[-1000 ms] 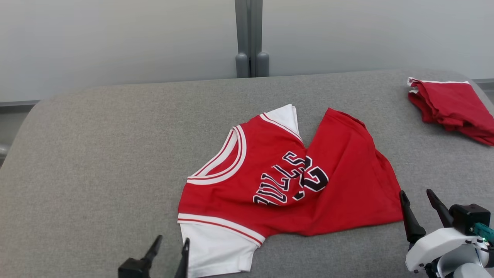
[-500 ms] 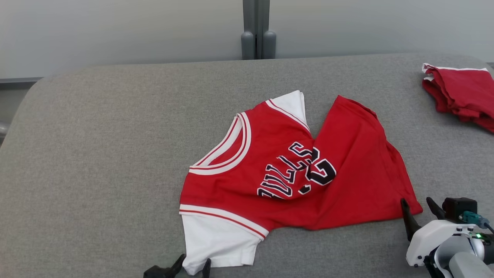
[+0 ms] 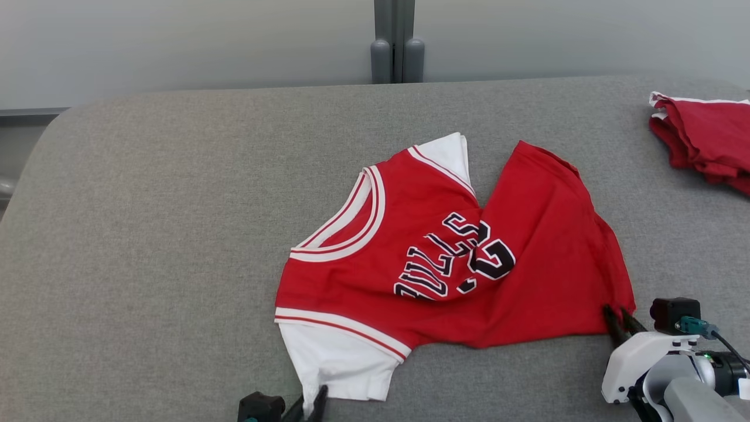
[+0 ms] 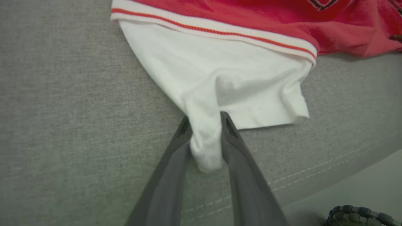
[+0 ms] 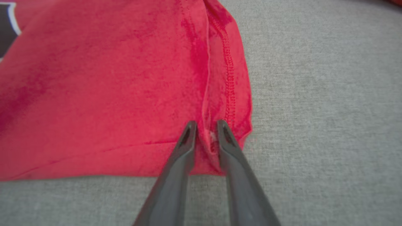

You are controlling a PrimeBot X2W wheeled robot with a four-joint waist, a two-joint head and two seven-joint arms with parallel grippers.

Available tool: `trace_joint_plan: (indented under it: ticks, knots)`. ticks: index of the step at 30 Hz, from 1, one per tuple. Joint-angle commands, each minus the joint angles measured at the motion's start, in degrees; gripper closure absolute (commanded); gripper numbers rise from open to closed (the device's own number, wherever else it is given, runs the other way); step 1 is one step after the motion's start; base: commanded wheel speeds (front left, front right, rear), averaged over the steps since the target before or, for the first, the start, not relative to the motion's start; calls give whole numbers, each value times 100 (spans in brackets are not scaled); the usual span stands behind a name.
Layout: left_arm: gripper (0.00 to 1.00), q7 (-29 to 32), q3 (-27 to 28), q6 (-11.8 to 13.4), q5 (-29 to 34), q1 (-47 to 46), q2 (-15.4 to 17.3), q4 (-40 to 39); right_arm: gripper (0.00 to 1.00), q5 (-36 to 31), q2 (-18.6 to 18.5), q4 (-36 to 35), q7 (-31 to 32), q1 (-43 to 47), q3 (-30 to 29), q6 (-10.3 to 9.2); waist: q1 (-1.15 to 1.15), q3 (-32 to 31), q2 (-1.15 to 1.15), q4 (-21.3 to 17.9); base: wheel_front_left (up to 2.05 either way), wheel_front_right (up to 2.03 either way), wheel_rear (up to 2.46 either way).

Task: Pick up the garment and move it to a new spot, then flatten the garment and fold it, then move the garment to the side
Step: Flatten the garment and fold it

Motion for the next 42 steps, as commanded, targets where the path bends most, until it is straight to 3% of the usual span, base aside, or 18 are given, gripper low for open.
trace_joint_plan:
  ticks: [1,6,12,19,25,28,31,38,42]
  knots:
    - [100,16,-46,-13,-97,-58,-5,-25,100,62,-58,38,-38,-63,35,-9,0,-9,0,11,0,0,0]
    - [100,10,18,-12,-301,-83,8,-367,100,208,-184,-271,-86,-4,113,-9,0,-66,0,24,0,0,0]
    - [100,9,366,-12,-627,-113,91,-1181,100,372,-334,-1201,-81,210,64,-9,0,-129,0,-16,0,0,0]
    - [100,161,333,-12,-826,-1194,595,-1663,100,655,-564,-1714,-71,-553,456,-9,0,188,0,-79,0,0,0]
    - [100,775,299,-13,-1194,-3280,998,-1596,100,1212,-616,-1634,367,-2378,666,-9,0,983,0,-144,0,0,0]
    - [100,1168,337,-12,-1564,-4612,1049,-1234,100,1489,-600,-1377,695,-3632,669,-8,0,1476,0,-147,0,0,0]
    - [100,1370,146,-12,-1503,-5922,1238,-797,100,1629,-493,-998,831,-4812,570,-8,0,1820,0,-203,0,0,0]
    - [100,1147,176,-5,-1577,-8497,1164,427,100,1450,-241,8,571,-7257,507,-8,0,2118,0,-329,0,0,0]
    - [100,957,62,-5,-1661,-9276,1017,745,100,1444,-109,421,368,-7939,577,-8,0,2086,0,-324,0,0,0]
